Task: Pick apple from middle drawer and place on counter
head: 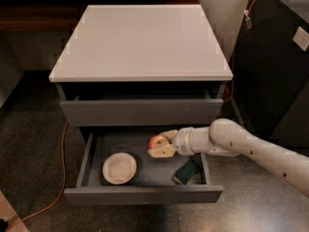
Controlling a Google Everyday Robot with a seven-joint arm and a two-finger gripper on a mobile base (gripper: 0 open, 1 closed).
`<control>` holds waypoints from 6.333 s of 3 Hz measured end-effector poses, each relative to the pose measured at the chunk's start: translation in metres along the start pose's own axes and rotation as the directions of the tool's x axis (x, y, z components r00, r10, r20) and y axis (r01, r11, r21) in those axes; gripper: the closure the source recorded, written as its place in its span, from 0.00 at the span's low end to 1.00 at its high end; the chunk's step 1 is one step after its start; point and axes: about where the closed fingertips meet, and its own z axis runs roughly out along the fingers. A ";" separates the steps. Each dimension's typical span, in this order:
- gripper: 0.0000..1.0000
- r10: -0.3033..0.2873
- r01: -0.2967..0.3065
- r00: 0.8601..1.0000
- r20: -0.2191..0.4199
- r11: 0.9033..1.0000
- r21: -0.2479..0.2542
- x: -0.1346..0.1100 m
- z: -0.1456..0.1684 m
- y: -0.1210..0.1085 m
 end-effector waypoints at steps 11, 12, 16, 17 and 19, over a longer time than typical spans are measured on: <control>1.00 -0.181 0.186 0.982 0.043 0.970 -0.154 -0.236 -0.129 0.004; 1.00 -0.174 0.175 0.985 0.014 0.978 -0.112 -0.269 -0.134 0.004; 0.86 -0.016 0.019 0.997 -0.073 0.999 0.032 -0.311 -0.107 -0.069; 0.62 0.010 -0.005 0.997 -0.075 0.998 0.064 -0.308 -0.095 -0.088; 0.17 0.012 -0.008 0.997 -0.079 0.998 0.056 -0.306 -0.088 -0.088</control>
Offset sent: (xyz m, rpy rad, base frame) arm 0.0208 0.0006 0.0739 0.0268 -0.0701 0.1165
